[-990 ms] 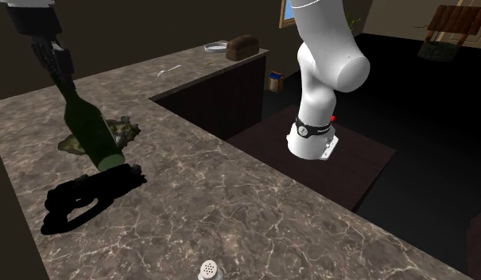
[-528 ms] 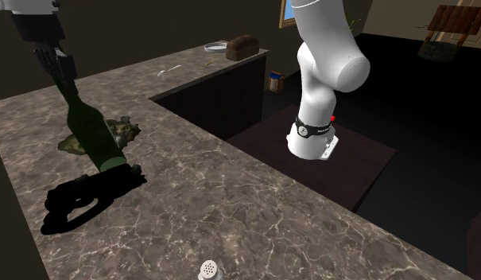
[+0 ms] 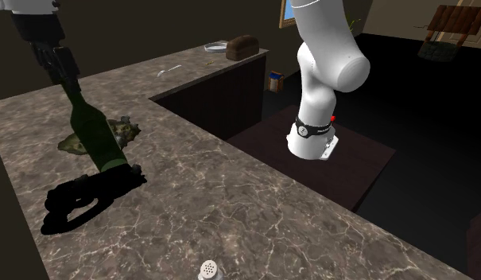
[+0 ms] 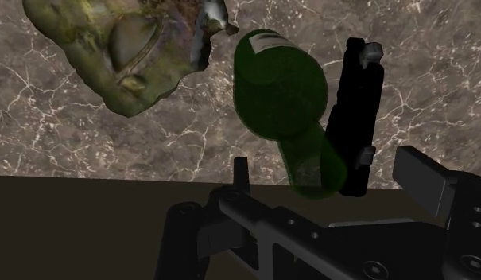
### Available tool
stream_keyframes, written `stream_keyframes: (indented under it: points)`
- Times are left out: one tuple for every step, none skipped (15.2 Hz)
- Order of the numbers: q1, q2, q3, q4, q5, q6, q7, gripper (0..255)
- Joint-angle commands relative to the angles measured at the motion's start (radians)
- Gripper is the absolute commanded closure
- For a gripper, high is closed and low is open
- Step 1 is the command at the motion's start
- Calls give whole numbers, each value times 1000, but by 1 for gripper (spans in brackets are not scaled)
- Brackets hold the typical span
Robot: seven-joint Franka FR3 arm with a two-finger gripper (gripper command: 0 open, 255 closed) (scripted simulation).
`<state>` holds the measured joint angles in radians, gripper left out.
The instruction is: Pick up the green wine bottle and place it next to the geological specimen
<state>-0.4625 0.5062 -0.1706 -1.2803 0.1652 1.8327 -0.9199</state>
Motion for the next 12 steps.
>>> stream_keyframes:
  points:
    - [-3,-2,-1,30,-1,-32,2,0]
    - [-6,-3,-2,62,-2,-65,3,0]
    - [-9,-1,-2,98,-2,-100,5,0]
    - [-12,1,-3,129,-2,-128,6,0]
    - [-12,1,-3,129,-2,-128,6,0]
    - [-12,1,-3,129,-2,-128,6,0]
    - [-12,1,-3,129,-2,-128,6,0]
    - [-12,1,-3,129,-2,-128,6,0]
    - [-12,1,-3,129,-2,-128,6,0]
    - [-12,1,-3,129,-2,-128,6,0]
    - [-12,1,-3,129,-2,-128,6,0]
    - [-12,1,-3,129,-2,-128,6,0]
